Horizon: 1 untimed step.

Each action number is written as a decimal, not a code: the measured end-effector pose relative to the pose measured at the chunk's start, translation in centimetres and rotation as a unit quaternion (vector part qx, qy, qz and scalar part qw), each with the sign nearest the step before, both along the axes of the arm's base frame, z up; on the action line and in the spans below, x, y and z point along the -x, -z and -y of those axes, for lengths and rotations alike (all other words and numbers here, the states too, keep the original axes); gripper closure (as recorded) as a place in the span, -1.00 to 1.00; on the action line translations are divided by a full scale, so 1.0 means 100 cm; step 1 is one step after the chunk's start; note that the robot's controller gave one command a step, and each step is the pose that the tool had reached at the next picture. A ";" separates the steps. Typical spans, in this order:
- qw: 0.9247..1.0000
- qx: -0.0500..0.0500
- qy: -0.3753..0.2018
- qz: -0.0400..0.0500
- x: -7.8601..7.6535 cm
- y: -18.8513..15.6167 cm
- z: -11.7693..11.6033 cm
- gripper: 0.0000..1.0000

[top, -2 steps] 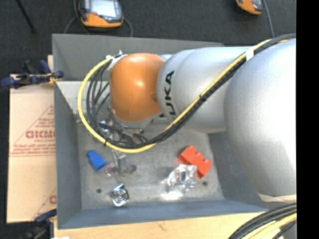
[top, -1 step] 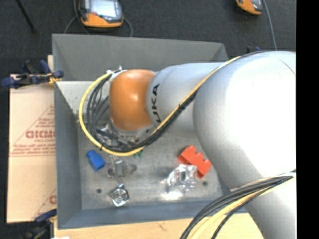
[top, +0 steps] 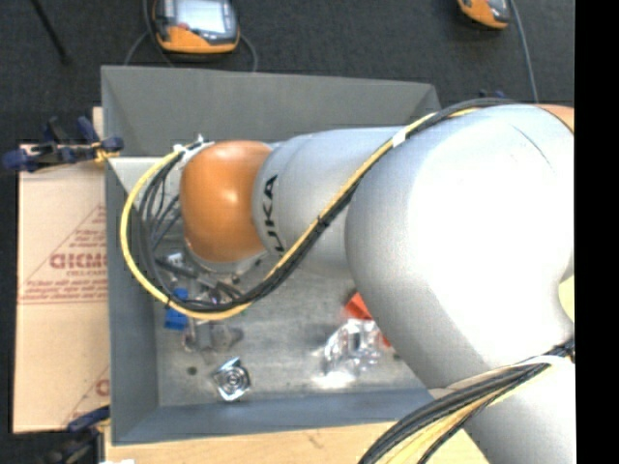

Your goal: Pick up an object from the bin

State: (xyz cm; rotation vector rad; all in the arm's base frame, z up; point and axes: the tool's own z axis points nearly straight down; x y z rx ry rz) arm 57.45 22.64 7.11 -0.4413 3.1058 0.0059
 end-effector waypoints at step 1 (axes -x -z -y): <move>1.000 0.001 0.001 0.000 -0.001 0.000 0.002 1.00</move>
Offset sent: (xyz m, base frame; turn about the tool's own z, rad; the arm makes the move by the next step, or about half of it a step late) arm 0.0000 0.0000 0.0000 0.0000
